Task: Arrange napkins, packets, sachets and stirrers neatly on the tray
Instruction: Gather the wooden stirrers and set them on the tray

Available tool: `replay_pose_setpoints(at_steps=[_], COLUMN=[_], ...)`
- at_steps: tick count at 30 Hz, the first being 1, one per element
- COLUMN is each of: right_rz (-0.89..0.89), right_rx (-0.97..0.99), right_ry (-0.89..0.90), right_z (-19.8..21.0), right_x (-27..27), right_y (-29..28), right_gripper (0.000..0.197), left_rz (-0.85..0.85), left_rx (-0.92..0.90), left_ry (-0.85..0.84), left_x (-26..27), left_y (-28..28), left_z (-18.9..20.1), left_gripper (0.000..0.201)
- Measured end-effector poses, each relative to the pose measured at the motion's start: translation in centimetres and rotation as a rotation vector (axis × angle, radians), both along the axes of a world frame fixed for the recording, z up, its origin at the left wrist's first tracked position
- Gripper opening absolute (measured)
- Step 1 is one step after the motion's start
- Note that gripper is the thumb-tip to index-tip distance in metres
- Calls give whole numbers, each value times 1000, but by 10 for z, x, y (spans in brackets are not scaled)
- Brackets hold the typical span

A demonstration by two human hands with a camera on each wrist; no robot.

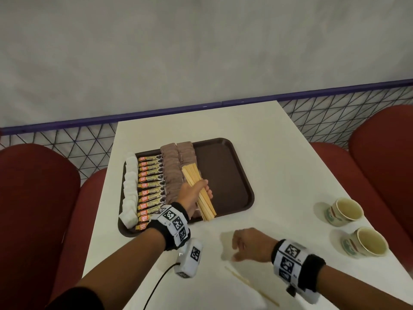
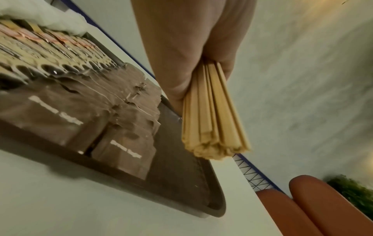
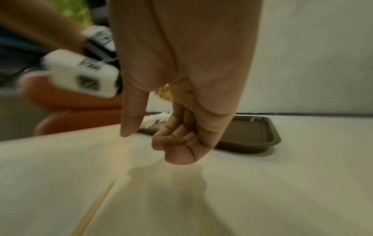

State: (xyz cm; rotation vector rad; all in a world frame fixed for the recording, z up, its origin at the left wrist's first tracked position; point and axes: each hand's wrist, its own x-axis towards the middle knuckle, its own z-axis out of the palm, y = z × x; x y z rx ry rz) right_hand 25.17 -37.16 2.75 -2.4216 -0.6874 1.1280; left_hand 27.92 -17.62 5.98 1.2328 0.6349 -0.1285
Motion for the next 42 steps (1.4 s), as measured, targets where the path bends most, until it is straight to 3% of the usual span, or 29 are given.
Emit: replay_pose_setpoints(at_steps=[5, 13, 16, 18, 22, 24, 27, 32, 38, 42], right_rz=[216, 343, 299, 252, -139, -382, -599, -650, -655, -661], right_rx=[-176, -263, -278, -219, 64, 257, 478, 606, 499, 498], right_ry=[-71, -332, -368, -364, -351, -330, -197, 6, -85, -95], right_z=[-17, -25, -27, -29, -9, 6, 27, 36, 20, 12], right_x=[-43, -52, -42, -32, 0, 22, 53, 79, 90, 99], right_y=[-12, 4, 9, 16, 24, 30, 45, 72, 87, 86], right_gripper=[34, 30, 29, 25, 6, 25, 22, 12, 10, 9], left_rz=[3, 9, 38, 47, 61, 70, 78, 43, 34, 70], left_rx=[13, -41, -64, -82, -117, -123, -121, -156, -185, -106], left_ry=[-1, 31, 36, 33, 28, 33, 31, 40, 47, 69], left_x=[-12, -28, -32, -33, -34, -33, -30, -18, 0, 15], left_y=[8, 10, 11, 12, 16, 18, 16, 9, 2, -2], left_z=[0, -14, -16, -18, -22, -25, -26, -28, -32, -40], left_gripper=[13, 10, 11, 12, 12, 11, 12, 7, 11, 12])
